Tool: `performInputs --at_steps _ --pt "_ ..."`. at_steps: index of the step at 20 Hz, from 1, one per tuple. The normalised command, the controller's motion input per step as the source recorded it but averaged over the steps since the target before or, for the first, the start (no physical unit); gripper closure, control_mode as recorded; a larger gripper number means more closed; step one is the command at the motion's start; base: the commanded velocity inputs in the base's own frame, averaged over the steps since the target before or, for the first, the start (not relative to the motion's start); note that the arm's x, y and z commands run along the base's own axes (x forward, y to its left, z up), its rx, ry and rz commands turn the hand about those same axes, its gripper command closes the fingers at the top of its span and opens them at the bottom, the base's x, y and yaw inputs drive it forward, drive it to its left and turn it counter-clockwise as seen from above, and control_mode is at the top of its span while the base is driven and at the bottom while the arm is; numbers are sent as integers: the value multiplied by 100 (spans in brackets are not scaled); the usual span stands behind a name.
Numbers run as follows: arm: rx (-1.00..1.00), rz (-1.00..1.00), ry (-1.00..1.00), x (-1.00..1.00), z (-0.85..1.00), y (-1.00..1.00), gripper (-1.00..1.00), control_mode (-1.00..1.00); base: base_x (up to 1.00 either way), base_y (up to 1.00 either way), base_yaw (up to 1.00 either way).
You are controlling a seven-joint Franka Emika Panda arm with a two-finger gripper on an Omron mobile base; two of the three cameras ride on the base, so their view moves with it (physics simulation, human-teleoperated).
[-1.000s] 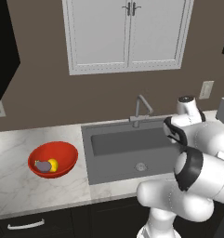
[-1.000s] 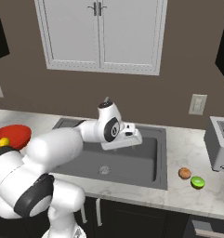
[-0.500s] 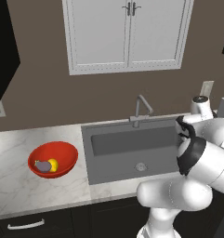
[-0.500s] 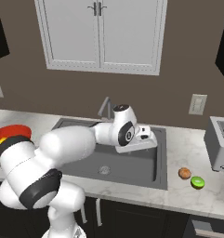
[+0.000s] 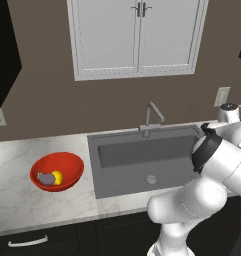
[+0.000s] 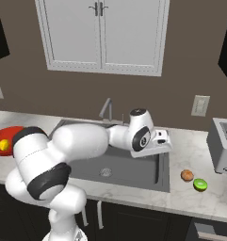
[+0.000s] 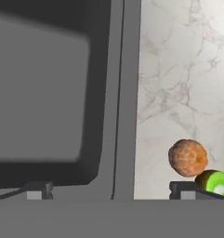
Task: There is a mixed pile of frozen fruits and vegetables on the counter. Locate all the frozen vegetables and place the items in a bowl on the counter. Take all the frozen fruits and defrost them in a running sink.
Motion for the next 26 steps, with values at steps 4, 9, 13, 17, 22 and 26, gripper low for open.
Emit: performInputs --at_steps 4,9,13,17,22,26 --pt "3 0 0 0 -1 -38 -100 -100 0 0 0" --pt "2 0 0 0 -1 -28 -100 -100 0 0 0" --pt "0 0 0 0 -3 -29 -100 -100 0 0 0" --pt "0 0 0 0 -7 -38 -100 -100 0 0 0" --pt "0 0 0 0 -15 -42 -100 -100 0 0 0" --pt "1 0 0 0 -18 -41 -100 -100 0 0 0"
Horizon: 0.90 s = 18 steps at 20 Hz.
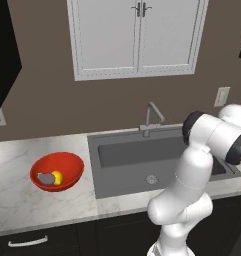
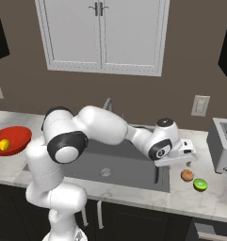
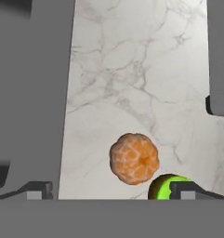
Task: There is a mixed pile of frozen fruits and vegetables on the counter. Locate all the frozen vegetables and place the items in a bowl on the counter. Take all the frozen fruits and defrost them in a running sink.
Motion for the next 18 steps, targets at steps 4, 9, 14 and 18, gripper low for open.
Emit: performInputs --at_steps 4,9,14,18 --pt "1 0 0 -1 -12 -42 -100 -100 0 0 0" --pt "2 0 0 -2 -3 -40 -100 -100 0 0 0" --pt "4 0 0 -1 0 -38 -100 -100 0 0 0" --pt "6 0 0 -3 -1 -33 -100 -100 0 0 0"
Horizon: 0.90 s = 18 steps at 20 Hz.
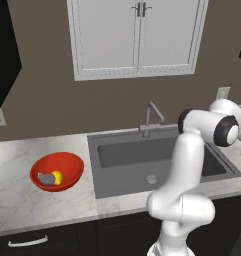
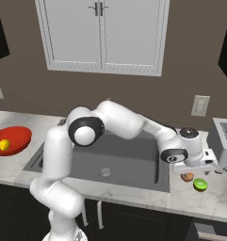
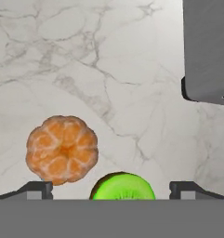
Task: There is a mixed pile of frozen fruits and vegetables on the counter. Locate all the frozen vegetables and place the items in a bowl on the counter. Take all the frozen fruits and defrost them in a running sink.
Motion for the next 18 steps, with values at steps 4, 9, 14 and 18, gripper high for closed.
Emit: performInputs --at_steps 4,9,14,18 --pt "7 0 0 -1 -7 -25 -100 -100 0 0 0" --pt "7 0 0 0 -17 -6 -100 -100 0 0 0" --pt "6 0 0 0 -23 0 -100 -100 0 0 0" --pt "3 1 0 0 -23 0 -100 -100 0 0 0"
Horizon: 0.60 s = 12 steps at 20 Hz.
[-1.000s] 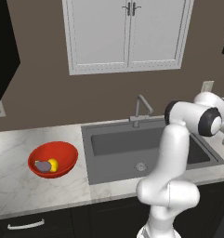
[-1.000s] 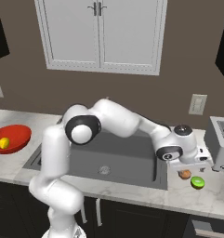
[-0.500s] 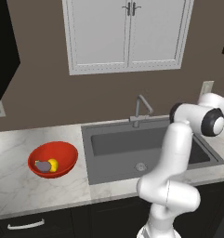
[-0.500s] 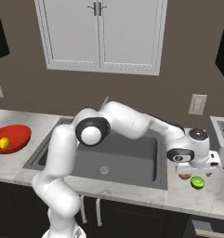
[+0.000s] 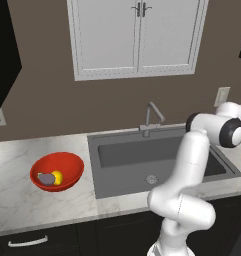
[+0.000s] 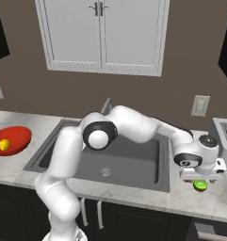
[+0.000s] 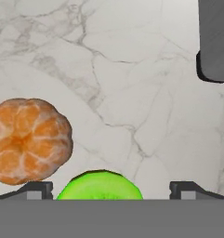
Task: There is a mixed pile of frozen fruits and vegetables on the counter. Locate all the frozen vegetables and place the items in a bowl on the counter. Take all the frozen fruits and defrost them in a running sink.
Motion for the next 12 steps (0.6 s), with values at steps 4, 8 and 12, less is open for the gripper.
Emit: performInputs --at_steps 4,8,12 --pt "0 2 0 0 -16 0 -100 -100 0 0 0" --pt "0 1 0 0 -11 0 -100 -100 0 0 0" --pt "0 2 0 0 -23 1 -100 -100 0 0 0"
